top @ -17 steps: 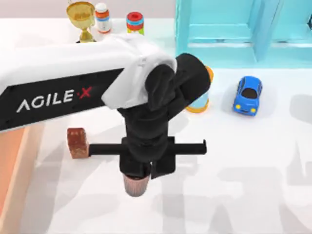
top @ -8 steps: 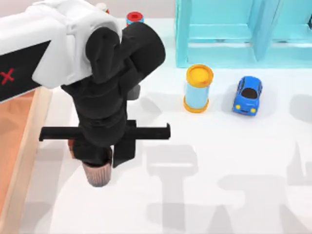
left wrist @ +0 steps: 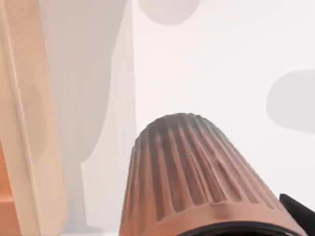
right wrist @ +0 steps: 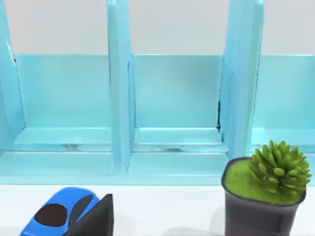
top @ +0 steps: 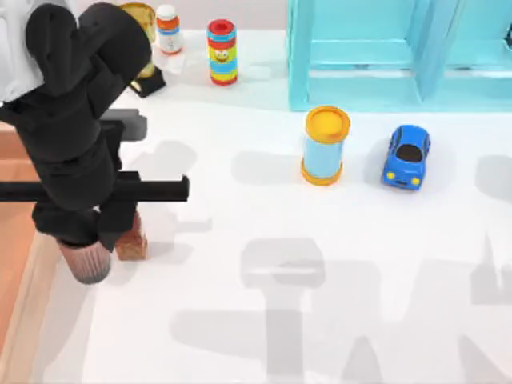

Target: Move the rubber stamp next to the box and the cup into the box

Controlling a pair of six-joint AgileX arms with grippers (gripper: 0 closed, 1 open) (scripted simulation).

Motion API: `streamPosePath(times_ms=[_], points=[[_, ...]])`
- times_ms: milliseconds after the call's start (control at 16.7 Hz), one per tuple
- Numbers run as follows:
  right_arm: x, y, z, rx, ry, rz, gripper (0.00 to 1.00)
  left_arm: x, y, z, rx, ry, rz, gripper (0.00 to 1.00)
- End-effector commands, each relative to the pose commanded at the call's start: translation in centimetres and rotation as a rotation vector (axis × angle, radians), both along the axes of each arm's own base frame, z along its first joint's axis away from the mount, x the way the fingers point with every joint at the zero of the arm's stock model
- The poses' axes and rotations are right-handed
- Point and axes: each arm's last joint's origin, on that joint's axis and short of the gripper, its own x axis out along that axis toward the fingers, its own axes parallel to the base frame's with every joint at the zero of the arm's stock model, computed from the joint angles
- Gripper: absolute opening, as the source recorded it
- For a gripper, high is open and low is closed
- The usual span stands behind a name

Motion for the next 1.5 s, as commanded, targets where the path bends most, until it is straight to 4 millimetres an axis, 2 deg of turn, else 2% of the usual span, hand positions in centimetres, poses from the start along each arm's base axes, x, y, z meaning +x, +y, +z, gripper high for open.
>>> streamPosePath(times_ms=[180, 300, 480, 600, 720, 840, 1260, 1500], points=[[0.0, 0.0, 0.0, 0.000, 0.000, 0.000, 1.00, 1.1, 6.9, 0.0, -0.015, -0.002, 0.002, 0.00], [0.0, 0.0, 0.0, 0.000, 0.000, 0.000, 1.00, 0.9, 11.6, -0.1, -0.026, -0.004, 0.002, 0.00], [0.0, 0.0, 0.0, 0.000, 0.000, 0.000, 1.00, -1.0, 17.3, -0.5, -0.044, -0.015, 0.002, 0.00], [0.0, 0.0, 0.0, 0.000, 0.000, 0.000, 1.00, -2.5, 19.5, -0.7, -0.053, -0.030, 0.002, 0.00], [0.0, 0.0, 0.0, 0.000, 0.000, 0.000, 1.00, -3.7, 20.6, -0.8, -0.057, -0.046, 0.002, 0.00], [0.0, 0.0, 0.0, 0.000, 0.000, 0.000, 1.00, -4.2, 20.8, -0.8, -0.056, -0.054, 0.002, 0.00], [0.0, 0.0, 0.0, 0.000, 0.000, 0.000, 1.00, -3.5, 21.3, -1.2, -0.022, -0.085, 0.006, 0.00], [0.0, 0.0, 0.0, 0.000, 0.000, 0.000, 1.00, -3.2, 21.6, -2.9, 0.030, -0.070, 0.002, 0.00]])
